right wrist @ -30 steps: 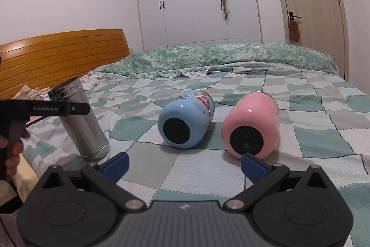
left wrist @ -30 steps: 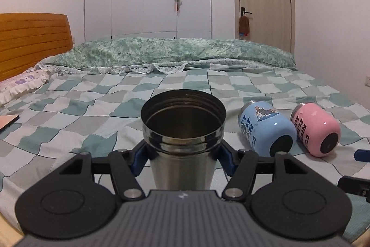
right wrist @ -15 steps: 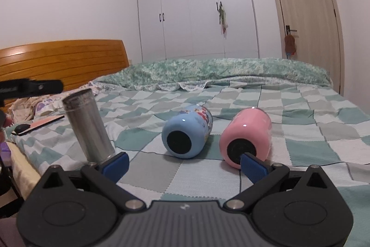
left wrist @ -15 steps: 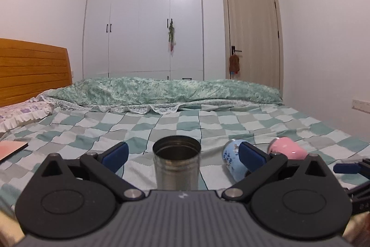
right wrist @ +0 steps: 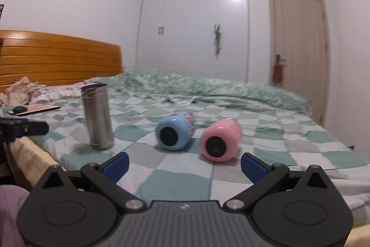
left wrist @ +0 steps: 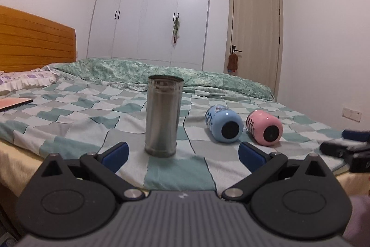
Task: Flip cup upright
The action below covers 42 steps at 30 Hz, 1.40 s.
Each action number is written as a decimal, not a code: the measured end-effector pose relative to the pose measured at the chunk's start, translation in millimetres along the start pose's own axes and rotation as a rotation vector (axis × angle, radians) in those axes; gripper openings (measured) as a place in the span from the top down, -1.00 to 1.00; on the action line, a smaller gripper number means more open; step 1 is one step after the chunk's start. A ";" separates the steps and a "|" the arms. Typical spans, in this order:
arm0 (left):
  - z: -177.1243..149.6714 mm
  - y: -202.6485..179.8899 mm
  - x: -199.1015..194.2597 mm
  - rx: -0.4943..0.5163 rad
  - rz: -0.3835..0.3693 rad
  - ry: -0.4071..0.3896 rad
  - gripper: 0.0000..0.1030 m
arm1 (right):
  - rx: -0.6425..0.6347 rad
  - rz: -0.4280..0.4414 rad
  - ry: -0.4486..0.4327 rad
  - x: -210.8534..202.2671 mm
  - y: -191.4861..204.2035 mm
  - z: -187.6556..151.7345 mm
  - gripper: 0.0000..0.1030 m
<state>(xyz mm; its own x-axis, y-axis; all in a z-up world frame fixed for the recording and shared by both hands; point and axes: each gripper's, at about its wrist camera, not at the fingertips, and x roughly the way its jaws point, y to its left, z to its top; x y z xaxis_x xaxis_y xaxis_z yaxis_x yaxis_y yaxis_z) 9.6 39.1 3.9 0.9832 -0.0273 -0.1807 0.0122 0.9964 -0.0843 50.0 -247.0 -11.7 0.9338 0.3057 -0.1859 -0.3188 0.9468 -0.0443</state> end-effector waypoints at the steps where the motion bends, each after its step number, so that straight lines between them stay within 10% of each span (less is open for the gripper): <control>1: -5.0 -2.6 -1.0 0.008 0.017 -0.020 -1.00 | -0.004 -0.022 -0.019 -3.2 0.5 -3.3 -1.00; 42: -12.3 -6.1 -7.3 0.012 0.052 -0.087 -1.00 | 0.021 -0.080 -0.101 -15.7 -6.3 -14.5 -1.00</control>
<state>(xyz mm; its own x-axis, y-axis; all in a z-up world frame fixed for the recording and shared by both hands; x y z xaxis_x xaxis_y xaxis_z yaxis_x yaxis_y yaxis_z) 0.1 32.2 -6.4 0.9946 0.0311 -0.0985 -0.0376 0.9972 -0.0647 35.0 -259.2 -22.7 0.9679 0.2372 -0.0832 -0.2406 0.9700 -0.0344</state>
